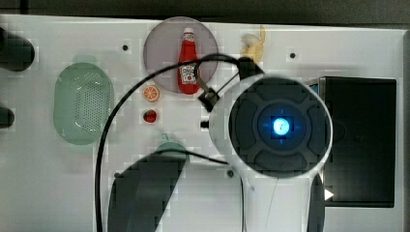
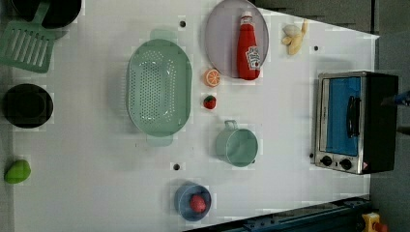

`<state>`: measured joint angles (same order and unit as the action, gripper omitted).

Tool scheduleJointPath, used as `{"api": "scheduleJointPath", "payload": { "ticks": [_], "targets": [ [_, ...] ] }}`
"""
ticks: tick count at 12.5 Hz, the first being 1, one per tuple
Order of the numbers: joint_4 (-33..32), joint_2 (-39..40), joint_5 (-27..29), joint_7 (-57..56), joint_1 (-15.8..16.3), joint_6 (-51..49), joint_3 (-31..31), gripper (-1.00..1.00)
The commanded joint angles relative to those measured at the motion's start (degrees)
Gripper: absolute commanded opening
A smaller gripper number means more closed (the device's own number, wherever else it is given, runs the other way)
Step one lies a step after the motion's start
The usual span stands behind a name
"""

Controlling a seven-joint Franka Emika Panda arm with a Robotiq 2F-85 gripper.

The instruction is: Pick ketchup from plate and place it on table.

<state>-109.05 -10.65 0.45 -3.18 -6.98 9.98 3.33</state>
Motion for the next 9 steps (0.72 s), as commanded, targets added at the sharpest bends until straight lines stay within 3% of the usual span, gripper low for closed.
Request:
{"api": "scheduleJointPath", "payload": {
  "ticks": [1, 5, 9],
  "targets": [
    [-0.09, 6.31, 0.17, 0.98, 0.02, 0.64, 2.66, 1.00],
    [0.41, 13.56, 0.17, -0.24, 0.52, 4.42, 4.85, 1.00],
    [3.49, 21.53, 0.15, -11.78, 0.65, 9.71, 5.95, 1.00]
  ]
}}
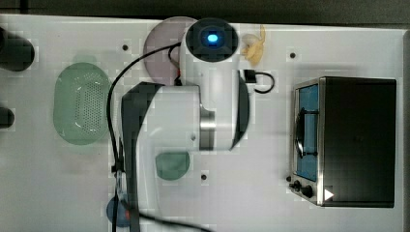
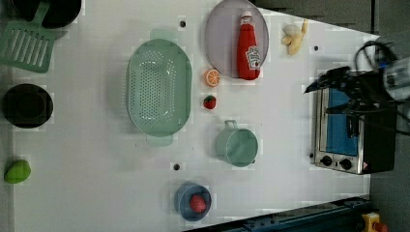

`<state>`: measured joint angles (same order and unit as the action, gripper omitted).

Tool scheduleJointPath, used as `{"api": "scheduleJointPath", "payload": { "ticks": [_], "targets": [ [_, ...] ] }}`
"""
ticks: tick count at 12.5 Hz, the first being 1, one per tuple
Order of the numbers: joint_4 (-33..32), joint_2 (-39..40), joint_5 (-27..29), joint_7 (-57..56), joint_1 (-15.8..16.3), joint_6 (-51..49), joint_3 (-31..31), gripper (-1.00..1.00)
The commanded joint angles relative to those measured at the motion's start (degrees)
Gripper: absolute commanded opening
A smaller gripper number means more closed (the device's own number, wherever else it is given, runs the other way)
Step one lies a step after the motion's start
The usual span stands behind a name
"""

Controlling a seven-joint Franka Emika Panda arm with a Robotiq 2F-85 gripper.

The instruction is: Pick ketchup from plate and place it on table.

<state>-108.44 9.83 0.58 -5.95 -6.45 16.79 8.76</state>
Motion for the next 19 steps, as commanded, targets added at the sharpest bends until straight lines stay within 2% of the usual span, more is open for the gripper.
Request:
{"api": "scheduleJointPath", "payload": {
  "ticks": [1, 5, 8, 12, 19],
  "targets": [
    [3.99, 3.10, -0.06, -12.13, 0.12, 3.81, 0.54, 1.00],
    [9.48, 11.78, -1.04, -21.97, 0.72, 5.37, 0.60, 1.00],
    [13.59, 18.24, -3.58, -26.80, 2.27, 10.39, 0.60, 1.00],
    [17.71, 25.90, -9.97, -27.68, 3.74, 19.41, 0.59, 1.00],
    [21.73, 36.31, -10.47, -27.66, 4.13, 27.88, 0.40, 1.00]
  ]
}}
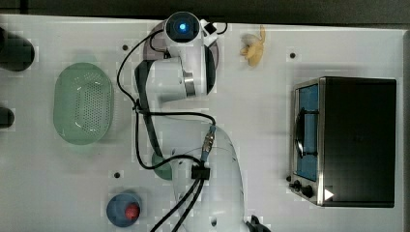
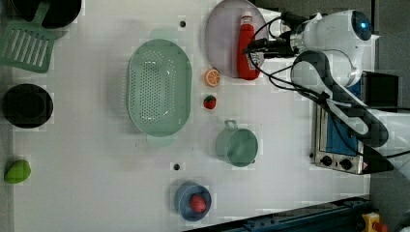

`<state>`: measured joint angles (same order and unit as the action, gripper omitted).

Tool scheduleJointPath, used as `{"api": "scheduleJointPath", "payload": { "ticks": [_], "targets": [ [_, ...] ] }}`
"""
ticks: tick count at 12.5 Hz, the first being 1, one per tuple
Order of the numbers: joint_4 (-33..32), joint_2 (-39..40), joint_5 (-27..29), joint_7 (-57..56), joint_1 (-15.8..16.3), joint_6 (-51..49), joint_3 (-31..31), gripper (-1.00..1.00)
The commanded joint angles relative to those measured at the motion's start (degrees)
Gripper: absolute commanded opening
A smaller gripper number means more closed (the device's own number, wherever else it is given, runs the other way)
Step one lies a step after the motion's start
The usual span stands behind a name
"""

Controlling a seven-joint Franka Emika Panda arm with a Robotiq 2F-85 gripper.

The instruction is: Pick ketchup from plate and place it on table.

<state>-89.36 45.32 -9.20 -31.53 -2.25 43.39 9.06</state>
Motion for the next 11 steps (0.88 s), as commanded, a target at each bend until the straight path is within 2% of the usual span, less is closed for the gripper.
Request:
{"api": "scheduleJointPath", "payload": {
  "ticks": [1, 7, 8, 11],
  "targets": [
    [3.26, 1.83, -1.09, -2.08, 0.02, 1.25, 0.06, 1.00],
    [5.14, 5.41, -1.52, -2.01, 0.15, 3.18, -0.03, 1.00],
    [5.15, 5.54, -1.51, -1.99, 0.17, 3.28, -0.01, 0.92],
    [5.45, 5.50, -1.51, -1.95, 0.15, 3.65, -0.04, 0.19]
  ]
}}
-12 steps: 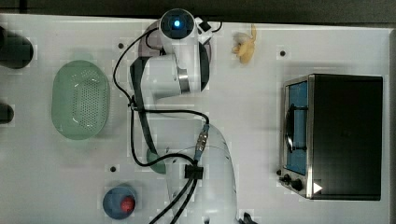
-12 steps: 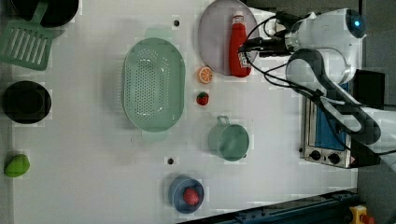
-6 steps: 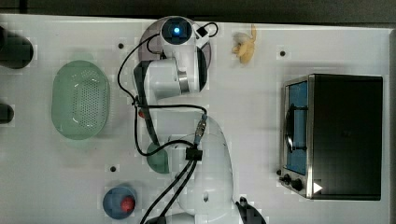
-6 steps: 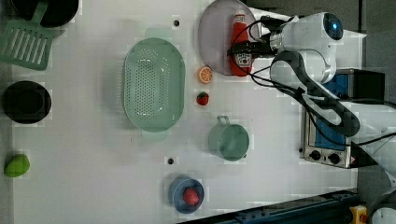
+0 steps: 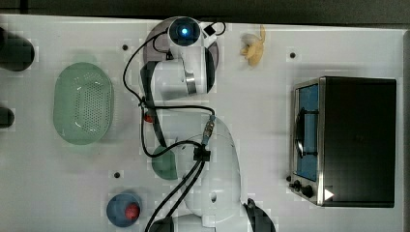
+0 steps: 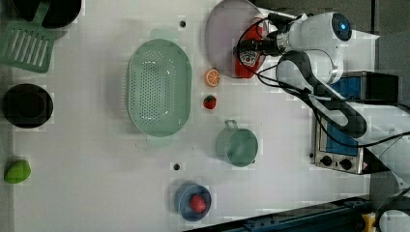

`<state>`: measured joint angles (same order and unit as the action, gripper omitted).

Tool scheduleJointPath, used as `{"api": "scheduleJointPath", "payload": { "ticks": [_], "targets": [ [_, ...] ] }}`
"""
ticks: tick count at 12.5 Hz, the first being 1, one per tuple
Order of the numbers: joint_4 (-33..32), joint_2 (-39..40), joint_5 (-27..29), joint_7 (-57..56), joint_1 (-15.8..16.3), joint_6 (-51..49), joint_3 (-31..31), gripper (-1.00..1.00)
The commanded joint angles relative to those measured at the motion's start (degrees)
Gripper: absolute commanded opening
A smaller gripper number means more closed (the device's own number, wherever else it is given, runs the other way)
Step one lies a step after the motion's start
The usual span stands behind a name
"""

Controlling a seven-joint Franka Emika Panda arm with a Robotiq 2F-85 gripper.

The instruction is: Pick ketchup from plate and place it on table.

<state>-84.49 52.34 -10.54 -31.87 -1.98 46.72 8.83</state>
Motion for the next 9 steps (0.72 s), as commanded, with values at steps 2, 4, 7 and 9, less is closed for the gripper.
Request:
{"api": "scheduleJointPath", "payload": {
  "ticks": [2, 4, 7, 9],
  "targets": [
    [1.02, -1.57, -0.17, -1.58, -0.08, 0.28, 0.40, 0.18],
    [1.09, -1.70, -0.08, -1.52, -0.09, 0.29, 0.46, 0.18],
    [2.56, -4.29, 0.81, -1.49, -0.34, -0.04, 0.48, 0.18],
    [2.61, -8.41, 3.84, -1.49, -0.91, -3.93, 0.48, 0.18]
  ]
}}
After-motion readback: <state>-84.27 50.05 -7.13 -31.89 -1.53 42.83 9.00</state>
